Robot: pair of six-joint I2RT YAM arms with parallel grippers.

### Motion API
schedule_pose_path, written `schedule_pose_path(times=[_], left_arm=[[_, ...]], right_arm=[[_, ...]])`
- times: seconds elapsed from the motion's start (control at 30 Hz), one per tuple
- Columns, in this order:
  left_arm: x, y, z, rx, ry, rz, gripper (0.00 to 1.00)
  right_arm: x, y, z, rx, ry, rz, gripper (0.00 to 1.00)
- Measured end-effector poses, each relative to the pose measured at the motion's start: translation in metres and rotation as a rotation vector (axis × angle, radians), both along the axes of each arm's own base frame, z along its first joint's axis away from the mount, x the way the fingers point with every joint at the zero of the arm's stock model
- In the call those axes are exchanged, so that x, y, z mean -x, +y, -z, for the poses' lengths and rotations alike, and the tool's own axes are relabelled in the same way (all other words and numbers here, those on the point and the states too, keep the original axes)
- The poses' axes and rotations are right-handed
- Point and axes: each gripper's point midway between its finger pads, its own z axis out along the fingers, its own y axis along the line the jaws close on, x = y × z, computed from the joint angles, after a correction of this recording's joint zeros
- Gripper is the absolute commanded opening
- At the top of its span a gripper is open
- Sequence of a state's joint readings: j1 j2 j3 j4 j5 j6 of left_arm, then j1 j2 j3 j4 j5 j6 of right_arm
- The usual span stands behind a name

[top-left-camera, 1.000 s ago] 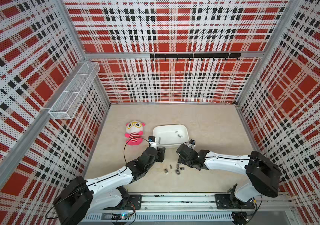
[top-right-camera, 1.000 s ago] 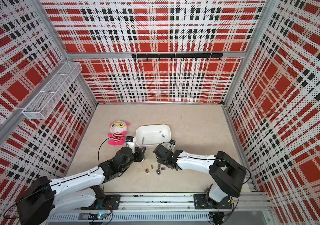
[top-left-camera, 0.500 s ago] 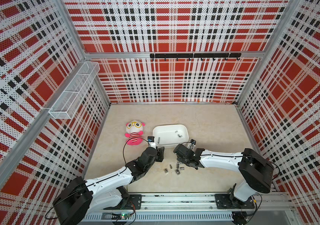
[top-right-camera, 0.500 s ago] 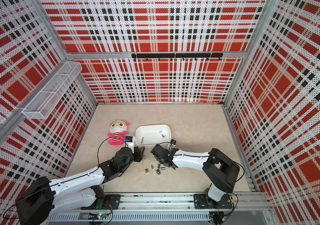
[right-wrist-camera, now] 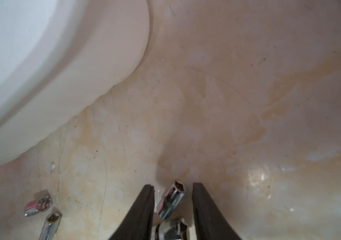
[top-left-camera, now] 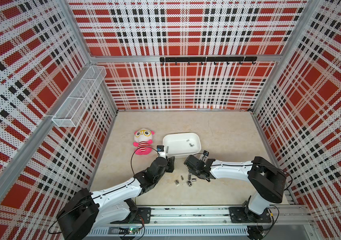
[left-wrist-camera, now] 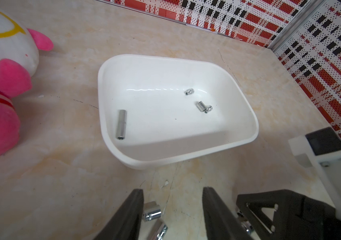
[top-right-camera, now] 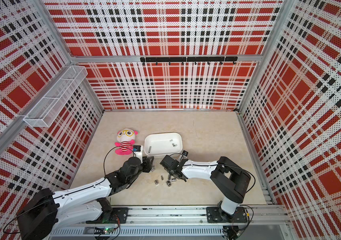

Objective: Put the socket on the desktop into the storage box
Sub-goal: Move the socket head to the center of the board, then pick up the socket head from the center of the board.

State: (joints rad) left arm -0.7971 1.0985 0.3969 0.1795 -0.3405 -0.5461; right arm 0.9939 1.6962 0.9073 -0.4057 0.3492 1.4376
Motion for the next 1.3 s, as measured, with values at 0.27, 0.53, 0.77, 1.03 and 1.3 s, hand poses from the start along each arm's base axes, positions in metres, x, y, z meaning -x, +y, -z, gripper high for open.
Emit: schedule_pose_path(times=[0.27,0.53,0.77,1.03,1.3], left_arm=[[0.0,0.0,0.001,-0.002,0.003,0.002,0.52],[0.001,-0.002,0.005,0.001,0.018,0.017,0.52],[0.0,-0.005,0.004,0.015,0.019,0.03,0.52],[0.001,-0.005,0.005,0.014,0.021,0.03,0.52],[0.001,-0.004,0.005,0.013,0.021,0.029,0.52]], right_arm=[[0.0,-0.001,0.002,0.007,0.001,0.001,0.29],[-0.006,0.003,0.001,0.016,-0.009,-0.004,0.23],[-0.013,0.002,0.003,0.034,-0.009,-0.015,0.2],[-0.023,0.008,0.002,0.064,-0.018,-0.061,0.21],[-0.04,0.001,0.003,0.138,-0.02,-0.102,0.2]])
